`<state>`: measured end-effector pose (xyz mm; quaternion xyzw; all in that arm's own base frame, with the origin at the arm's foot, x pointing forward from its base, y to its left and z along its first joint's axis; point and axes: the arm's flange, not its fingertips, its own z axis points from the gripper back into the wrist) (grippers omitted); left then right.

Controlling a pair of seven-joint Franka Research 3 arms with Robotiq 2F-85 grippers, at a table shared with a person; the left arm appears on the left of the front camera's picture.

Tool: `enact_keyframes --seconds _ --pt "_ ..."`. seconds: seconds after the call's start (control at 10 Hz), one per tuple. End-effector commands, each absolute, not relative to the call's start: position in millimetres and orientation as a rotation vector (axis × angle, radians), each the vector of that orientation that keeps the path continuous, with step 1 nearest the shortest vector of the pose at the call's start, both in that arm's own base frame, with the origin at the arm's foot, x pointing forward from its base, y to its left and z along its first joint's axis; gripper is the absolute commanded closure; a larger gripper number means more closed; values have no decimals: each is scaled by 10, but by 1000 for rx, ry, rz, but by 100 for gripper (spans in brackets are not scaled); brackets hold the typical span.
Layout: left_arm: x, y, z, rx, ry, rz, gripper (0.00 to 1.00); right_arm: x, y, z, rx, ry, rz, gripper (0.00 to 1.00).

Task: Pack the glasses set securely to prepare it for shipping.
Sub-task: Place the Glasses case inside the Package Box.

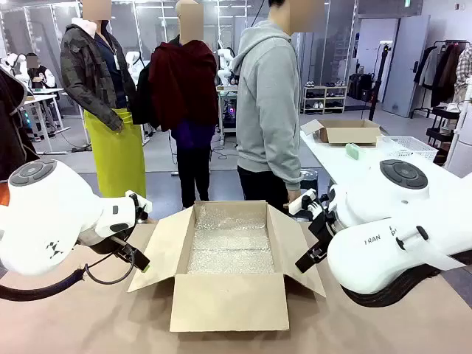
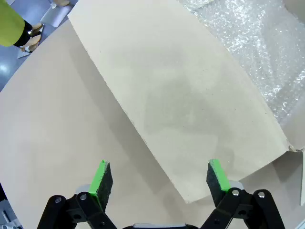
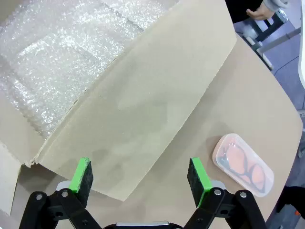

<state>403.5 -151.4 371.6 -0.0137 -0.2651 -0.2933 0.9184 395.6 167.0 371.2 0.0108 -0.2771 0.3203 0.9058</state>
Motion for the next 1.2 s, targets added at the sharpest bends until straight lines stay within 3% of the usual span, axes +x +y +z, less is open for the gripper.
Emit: enact_keyframes --seconds 0.0,0.9,1.1 --pt "4034 -1515 3716 -28 -545 -603 0 3956 1670 3712 22 -572 661 0" --pt "4032 -1521 3716 -28 -545 -605 0 3958 1668 3712 21 -572 663 0" --pt "3989 -1538 4280 -71 -572 -680 0 3988 1472 3987 -32 -545 710 0"
